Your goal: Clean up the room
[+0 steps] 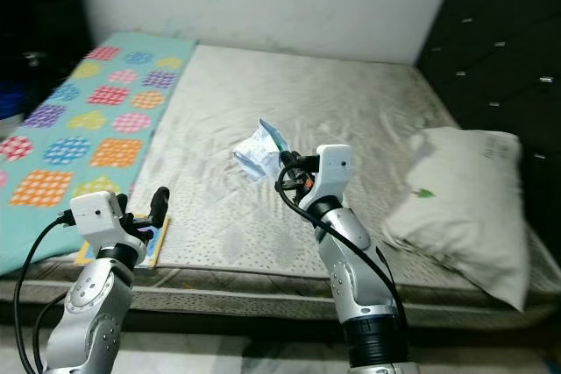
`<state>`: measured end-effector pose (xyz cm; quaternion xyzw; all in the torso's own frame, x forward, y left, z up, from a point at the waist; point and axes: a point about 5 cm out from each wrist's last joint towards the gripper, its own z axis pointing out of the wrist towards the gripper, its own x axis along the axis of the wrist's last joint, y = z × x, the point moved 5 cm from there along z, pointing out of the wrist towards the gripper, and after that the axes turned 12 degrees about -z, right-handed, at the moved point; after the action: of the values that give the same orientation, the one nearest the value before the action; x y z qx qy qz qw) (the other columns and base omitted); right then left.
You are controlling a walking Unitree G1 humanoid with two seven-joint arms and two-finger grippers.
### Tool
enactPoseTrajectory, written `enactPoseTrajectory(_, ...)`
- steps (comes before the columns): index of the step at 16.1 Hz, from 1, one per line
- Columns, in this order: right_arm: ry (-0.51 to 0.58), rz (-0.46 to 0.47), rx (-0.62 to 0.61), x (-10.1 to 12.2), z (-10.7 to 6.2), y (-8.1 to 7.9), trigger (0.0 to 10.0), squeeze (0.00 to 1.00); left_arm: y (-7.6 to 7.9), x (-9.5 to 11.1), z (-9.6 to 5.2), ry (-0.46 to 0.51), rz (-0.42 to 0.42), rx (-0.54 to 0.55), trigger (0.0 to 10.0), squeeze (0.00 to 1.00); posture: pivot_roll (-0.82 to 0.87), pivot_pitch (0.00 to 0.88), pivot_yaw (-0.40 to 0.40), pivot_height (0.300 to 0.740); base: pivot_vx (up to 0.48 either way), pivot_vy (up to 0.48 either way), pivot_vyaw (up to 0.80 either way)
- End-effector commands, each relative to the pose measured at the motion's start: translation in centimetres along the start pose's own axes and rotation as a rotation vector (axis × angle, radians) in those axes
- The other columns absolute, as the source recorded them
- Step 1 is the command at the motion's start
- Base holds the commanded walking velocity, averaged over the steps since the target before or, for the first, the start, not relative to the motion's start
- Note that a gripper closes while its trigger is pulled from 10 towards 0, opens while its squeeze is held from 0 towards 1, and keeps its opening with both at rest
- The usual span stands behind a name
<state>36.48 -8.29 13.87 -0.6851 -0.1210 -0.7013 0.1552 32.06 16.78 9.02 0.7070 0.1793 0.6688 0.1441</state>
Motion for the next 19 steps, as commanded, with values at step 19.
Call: enactPoseTrajectory(19,-0.019,-0.020,-0.020,-0.56,-0.21,0.76,10.0,0.00,0.80,0.27,-0.10,0.021,-0.056,-0.060,10.0,0.00,-0.09,0.012,-0.042,0.740,0.245,0.041,0.00)
